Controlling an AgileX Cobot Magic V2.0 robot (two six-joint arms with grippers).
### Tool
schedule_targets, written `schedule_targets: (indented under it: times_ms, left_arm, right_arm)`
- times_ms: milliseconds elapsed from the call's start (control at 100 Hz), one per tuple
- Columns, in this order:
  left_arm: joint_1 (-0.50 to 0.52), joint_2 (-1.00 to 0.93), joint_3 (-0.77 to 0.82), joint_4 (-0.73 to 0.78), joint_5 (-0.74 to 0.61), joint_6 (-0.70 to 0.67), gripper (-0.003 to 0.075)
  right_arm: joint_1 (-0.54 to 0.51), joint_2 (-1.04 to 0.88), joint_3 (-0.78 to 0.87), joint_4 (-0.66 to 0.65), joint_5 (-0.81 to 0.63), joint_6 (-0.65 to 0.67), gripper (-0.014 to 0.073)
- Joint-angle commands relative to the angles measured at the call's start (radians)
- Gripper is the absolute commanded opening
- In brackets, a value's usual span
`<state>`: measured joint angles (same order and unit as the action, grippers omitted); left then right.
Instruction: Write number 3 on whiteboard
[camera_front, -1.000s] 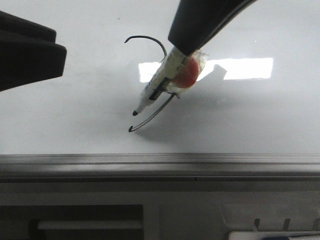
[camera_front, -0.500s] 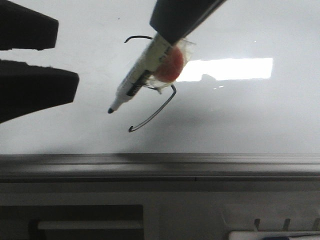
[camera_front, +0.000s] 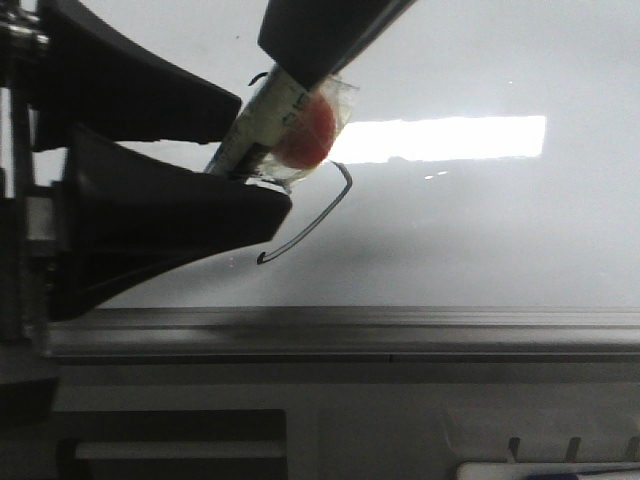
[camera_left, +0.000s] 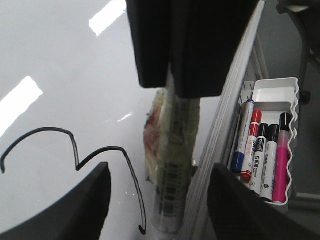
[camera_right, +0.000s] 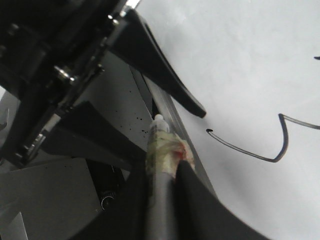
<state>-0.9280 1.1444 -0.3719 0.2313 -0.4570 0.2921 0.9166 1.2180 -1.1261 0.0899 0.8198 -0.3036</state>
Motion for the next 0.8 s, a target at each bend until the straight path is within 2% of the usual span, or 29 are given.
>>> schedule_targets:
  times_ms: [0,140,280,400,470,480,790]
  left_arm:
    - [-0.004,0.017,-0.047,-0.011,-0.099,-0.008,0.0398]
    - [-0.004,0.019,-0.047,-0.058,-0.105,-0.008,0.0383]
    - [-0.004,0.019,-0.047,-0.106,-0.105,-0.008,0.0318]
    - [-0.004,0.019,-0.047,-0.106,-0.105,-0.008,0.0164]
    - [-0.004,0.019,-0.047,-0.106,-0.104,-0.008,0.0030]
    - [-0.004,0.019,-0.047,-0.106,-0.104,-0.008,-0.0010]
    - [-0.004,0.019,-0.047,-0.101,-0.100,-0.008,-0.0020]
  right_arm:
    - [0.000,-0.020,-0.025,0.005,-0.043,0.003,-0.0061]
    - [-0.002,-0.020,-0.025,0.003,-0.034,0.003,-0.0061]
    - [-0.002,-0.022,-0.025,0.003,-0.036,0.003,-0.0061]
    - [-0.002,-0.022,-0.025,0.003,-0.040,0.003,-0.0061]
    - [-0.002,-0.022,-0.025,0.003,-0.042,0.003,-0.0061]
    - [-0.002,-0.022,-0.025,0.003,-0.042,0.003,-0.0061]
    - [-0.002,-0.022,-0.025,0.003,-0.076,0.003,-0.0056]
